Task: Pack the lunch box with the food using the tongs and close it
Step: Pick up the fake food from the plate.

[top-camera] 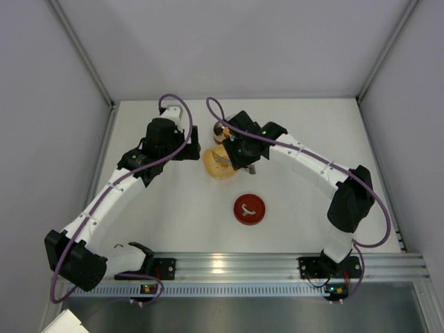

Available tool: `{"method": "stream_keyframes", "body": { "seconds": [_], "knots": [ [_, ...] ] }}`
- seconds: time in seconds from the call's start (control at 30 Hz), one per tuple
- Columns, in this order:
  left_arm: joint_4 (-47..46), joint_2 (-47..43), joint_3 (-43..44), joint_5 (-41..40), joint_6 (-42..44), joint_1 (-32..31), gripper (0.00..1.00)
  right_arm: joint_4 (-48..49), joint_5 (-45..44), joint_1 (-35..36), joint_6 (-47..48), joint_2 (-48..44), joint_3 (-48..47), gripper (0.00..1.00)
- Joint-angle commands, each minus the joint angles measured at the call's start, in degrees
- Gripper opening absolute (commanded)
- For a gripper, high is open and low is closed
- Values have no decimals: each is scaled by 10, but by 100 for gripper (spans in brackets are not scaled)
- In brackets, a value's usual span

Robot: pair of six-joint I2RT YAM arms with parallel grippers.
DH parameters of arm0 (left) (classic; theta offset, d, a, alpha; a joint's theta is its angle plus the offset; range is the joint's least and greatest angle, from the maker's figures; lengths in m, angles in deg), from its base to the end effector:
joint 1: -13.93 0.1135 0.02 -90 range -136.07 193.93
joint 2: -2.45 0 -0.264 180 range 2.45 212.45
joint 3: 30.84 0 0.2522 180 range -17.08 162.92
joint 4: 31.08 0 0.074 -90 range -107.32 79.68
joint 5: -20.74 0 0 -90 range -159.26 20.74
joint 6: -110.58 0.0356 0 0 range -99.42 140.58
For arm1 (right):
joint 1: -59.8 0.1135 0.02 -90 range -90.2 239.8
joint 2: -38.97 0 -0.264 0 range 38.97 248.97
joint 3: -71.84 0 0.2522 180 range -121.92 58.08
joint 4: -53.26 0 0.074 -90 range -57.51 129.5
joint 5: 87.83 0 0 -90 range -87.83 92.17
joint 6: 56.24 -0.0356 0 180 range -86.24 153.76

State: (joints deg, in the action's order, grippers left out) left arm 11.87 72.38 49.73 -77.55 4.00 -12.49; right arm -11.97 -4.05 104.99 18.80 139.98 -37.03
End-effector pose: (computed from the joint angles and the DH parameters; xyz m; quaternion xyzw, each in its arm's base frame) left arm 0.2437 -0.1154 0.3497 0.0402 0.8734 -0.1174 0.4709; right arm 0.2700 0.2663 0.3150 -0.2352 0.9291 0.0955 0.2688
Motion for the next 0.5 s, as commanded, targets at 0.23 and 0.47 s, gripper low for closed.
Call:
{"method": "stream_keyframes", "body": {
  "seconds": [0.23,0.47],
  "knots": [
    [-5,-1,-3,6,-3,0,99,14,-48,17,24,45,-26,45],
    [-6,0,-3,6,-3,0,99,15,-49,21,33,58,-25,44]
  ]
}}
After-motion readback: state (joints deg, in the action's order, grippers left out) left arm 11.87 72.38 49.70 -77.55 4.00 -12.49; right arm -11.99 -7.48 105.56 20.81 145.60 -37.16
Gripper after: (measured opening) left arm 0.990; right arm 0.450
